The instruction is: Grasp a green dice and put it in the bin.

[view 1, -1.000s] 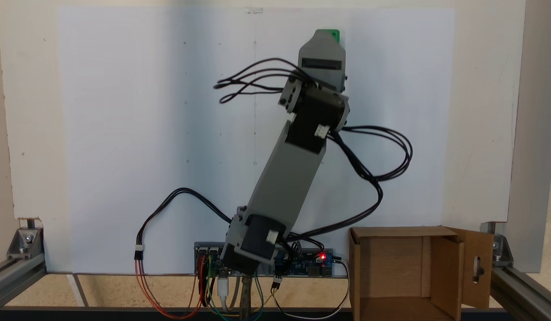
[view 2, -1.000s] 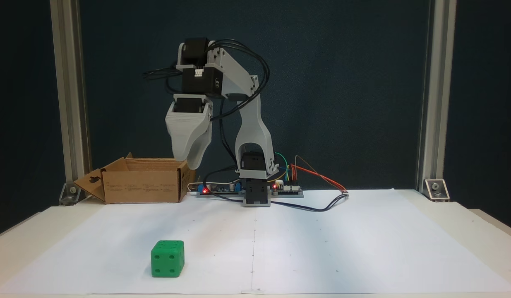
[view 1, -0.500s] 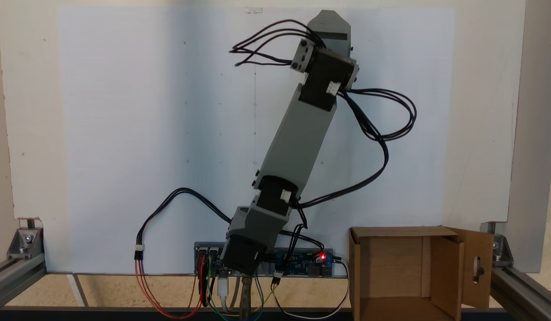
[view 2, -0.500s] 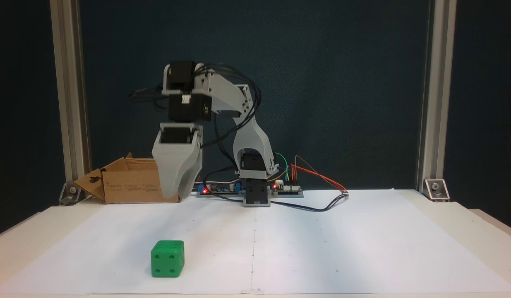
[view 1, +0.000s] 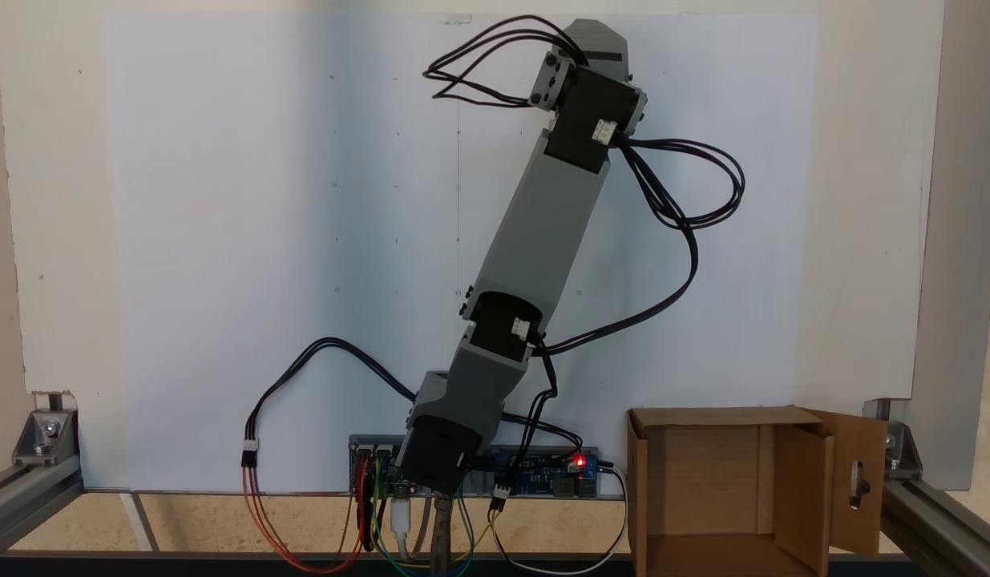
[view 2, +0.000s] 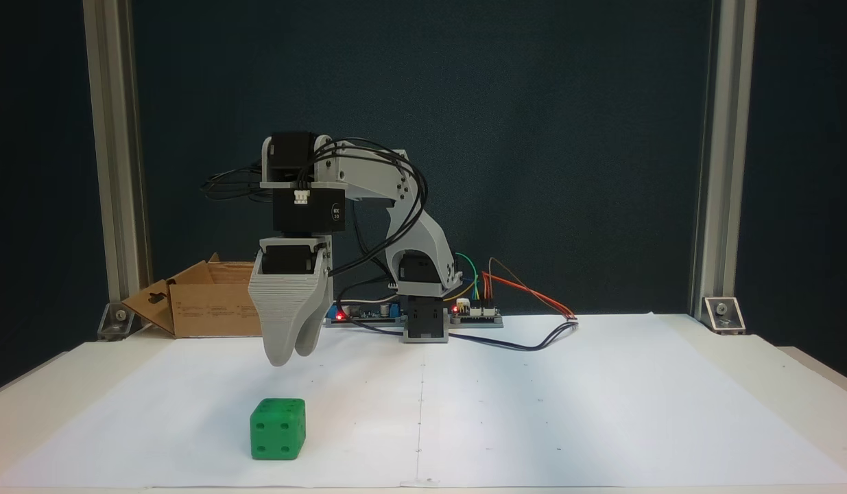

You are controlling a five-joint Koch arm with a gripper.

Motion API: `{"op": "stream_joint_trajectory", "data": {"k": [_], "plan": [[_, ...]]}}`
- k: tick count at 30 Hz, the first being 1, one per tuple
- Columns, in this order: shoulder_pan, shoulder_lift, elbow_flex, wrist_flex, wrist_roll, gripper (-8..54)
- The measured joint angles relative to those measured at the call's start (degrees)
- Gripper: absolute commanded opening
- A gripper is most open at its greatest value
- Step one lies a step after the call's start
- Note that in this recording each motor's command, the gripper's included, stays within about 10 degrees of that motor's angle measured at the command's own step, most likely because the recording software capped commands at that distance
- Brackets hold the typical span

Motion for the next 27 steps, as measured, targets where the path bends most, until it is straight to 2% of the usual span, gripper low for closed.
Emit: {"op": "stream_joint_trajectory", "data": {"k": [27], "plan": [[0.44,-4.83,-2.64,-1.23,0.0,41.7]]}}
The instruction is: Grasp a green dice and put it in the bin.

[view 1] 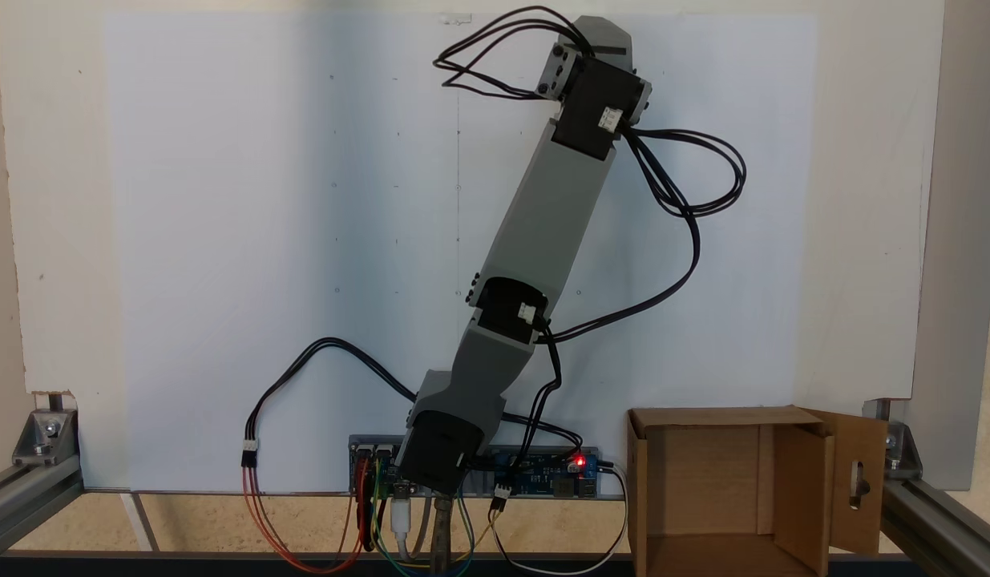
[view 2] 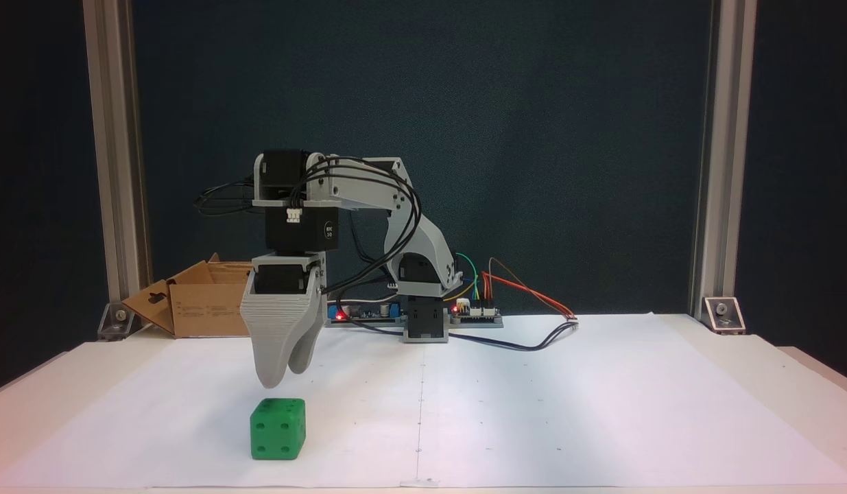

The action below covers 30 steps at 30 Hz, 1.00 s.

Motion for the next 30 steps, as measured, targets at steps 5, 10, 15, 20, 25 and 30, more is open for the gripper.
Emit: {"op": "stream_joint_trajectory", "data": {"k": [5,10,15,20,25,30], "plan": [[0.0,-2.11,0.0,-0.97,0.0,41.7],[0.18,-4.39,0.0,-2.2,0.0,41.7],[0.35,-6.33,0.0,-3.52,0.0,41.7],[0.88,-7.03,0.0,-4.75,0.0,41.7],[1.32,-7.21,0.0,-5.89,0.0,41.7],[1.49,-7.21,0.0,-6.24,0.0,41.1]]}}
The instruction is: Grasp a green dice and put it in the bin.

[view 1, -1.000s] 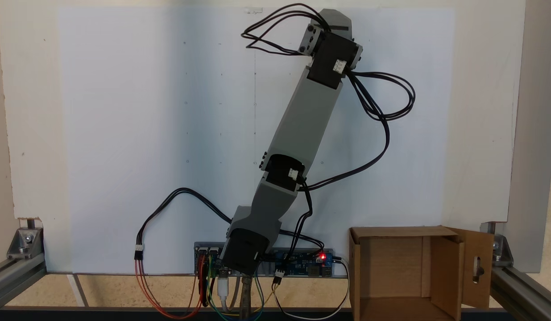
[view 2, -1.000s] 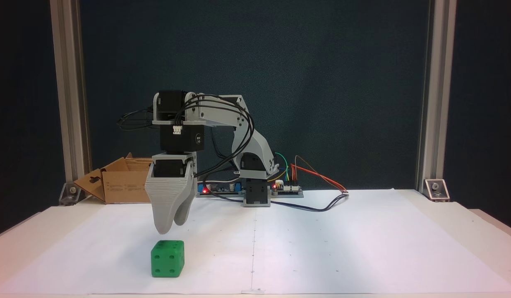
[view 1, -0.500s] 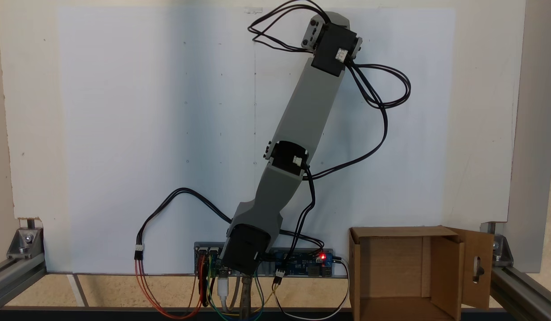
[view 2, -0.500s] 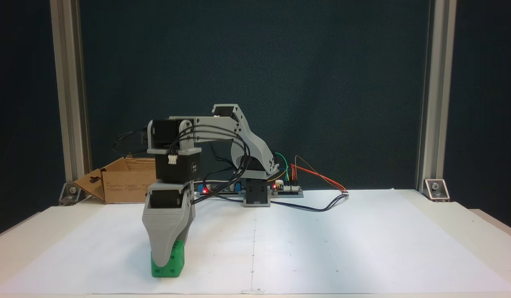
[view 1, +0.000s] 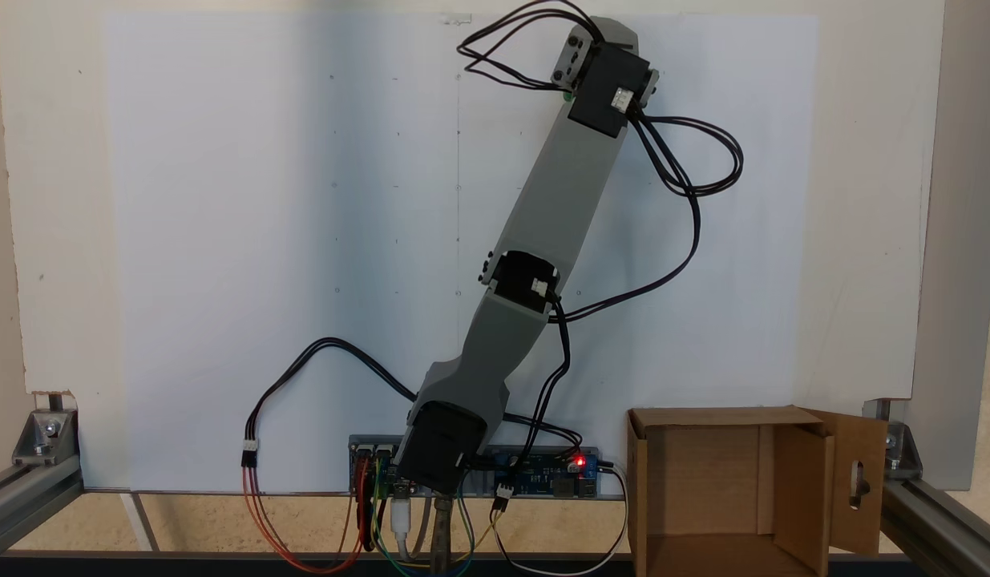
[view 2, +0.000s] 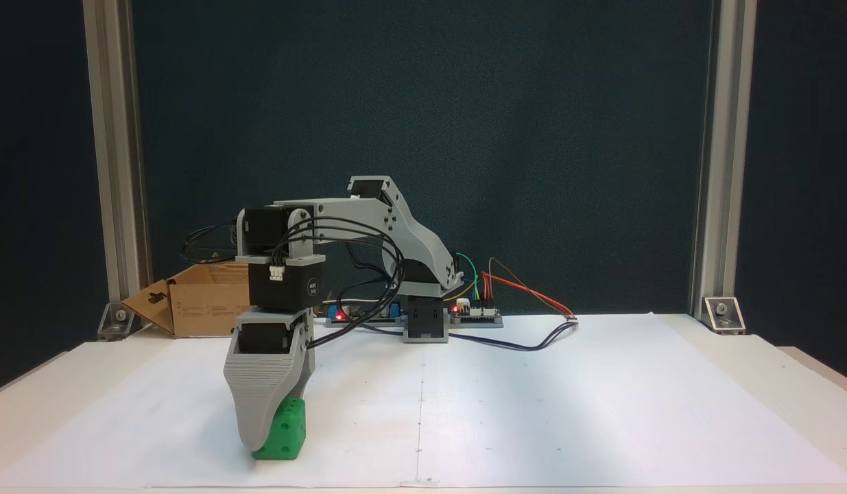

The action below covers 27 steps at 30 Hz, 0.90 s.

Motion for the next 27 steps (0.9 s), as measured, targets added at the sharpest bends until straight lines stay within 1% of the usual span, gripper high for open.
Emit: {"op": "stream_joint_trajectory", "data": {"k": [10,16,19,21,27], "plan": [[0.0,-1.93,0.0,-0.09,0.0,40.0],[0.09,-2.2,0.0,-0.18,0.0,29.0],[0.35,-2.29,0.0,-0.7,0.0,17.4],[0.44,-2.37,-0.09,-1.23,0.0,11.6],[0.97,-2.46,-0.7,-2.02,0.0,11.5]]}}
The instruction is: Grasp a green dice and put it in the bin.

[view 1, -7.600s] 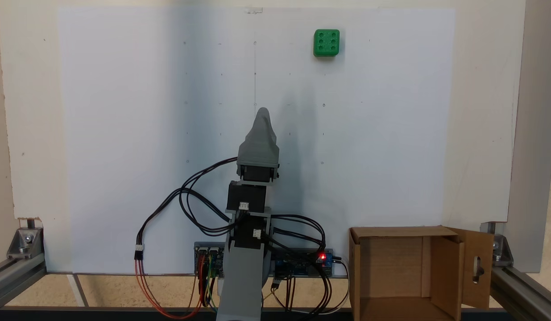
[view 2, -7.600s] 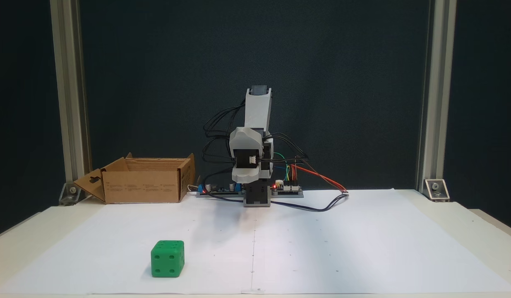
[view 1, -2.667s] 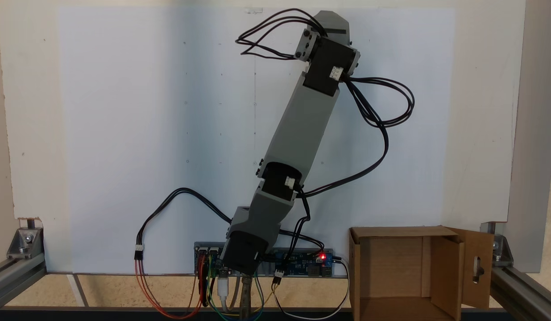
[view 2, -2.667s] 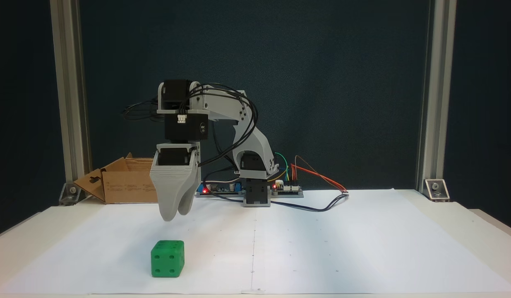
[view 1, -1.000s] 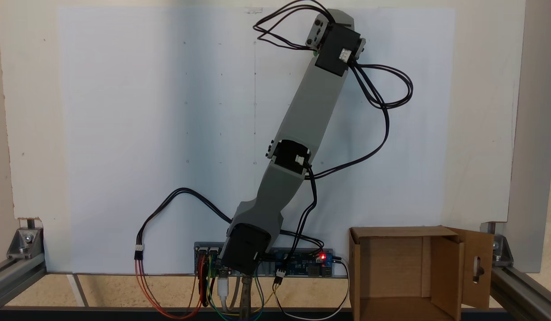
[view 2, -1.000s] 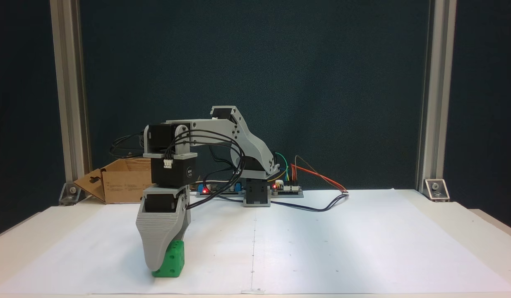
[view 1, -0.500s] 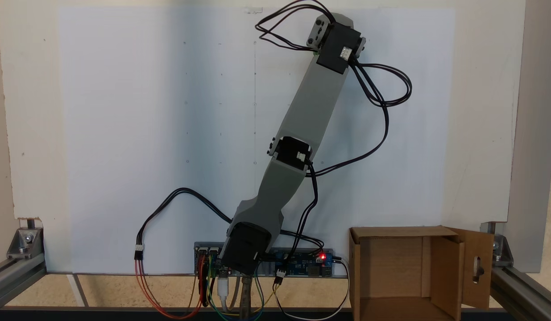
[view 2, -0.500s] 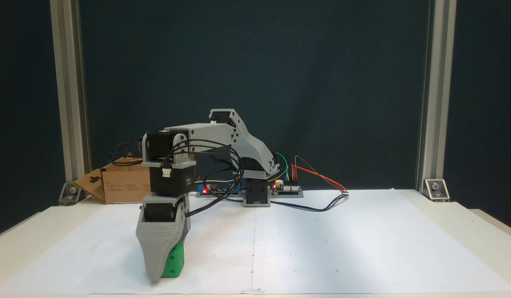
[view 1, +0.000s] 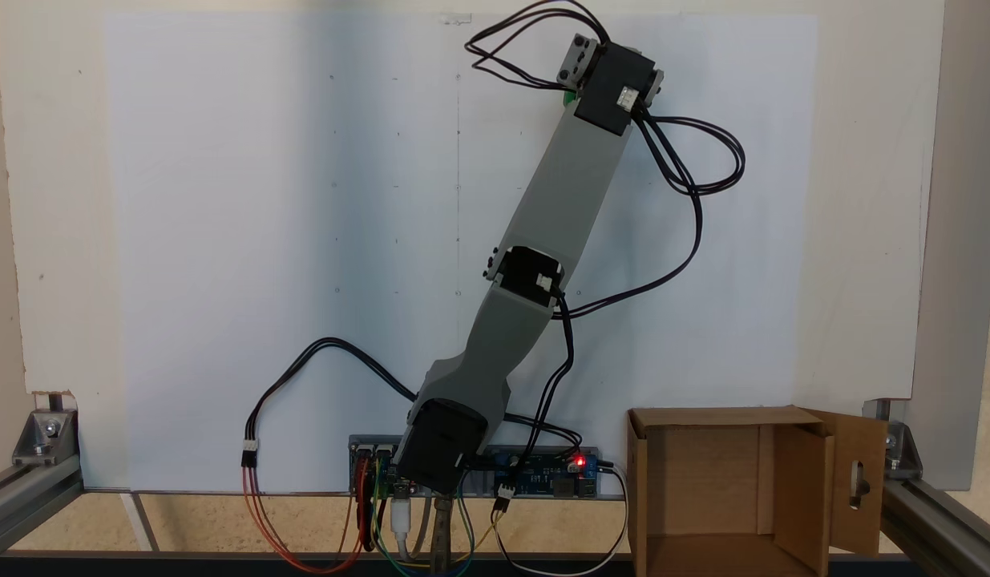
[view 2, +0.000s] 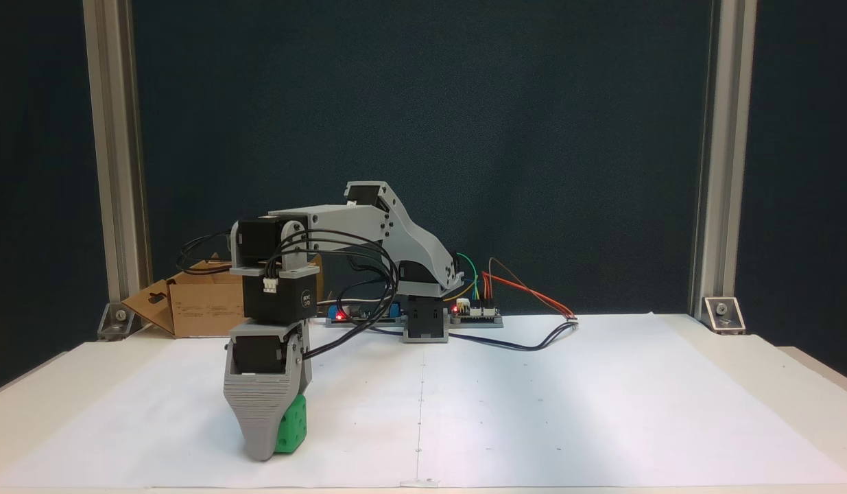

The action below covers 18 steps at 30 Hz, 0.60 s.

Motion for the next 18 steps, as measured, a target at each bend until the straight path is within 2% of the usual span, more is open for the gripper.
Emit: {"op": "stream_joint_trajectory", "data": {"k": [7,13,18], "plan": [[-0.09,2.72,0.18,3.08,0.0,11.5],[-1.14,17.23,1.05,7.21,0.0,11.5],[-1.49,28.56,15.29,5.01,0.0,11.5]]}}
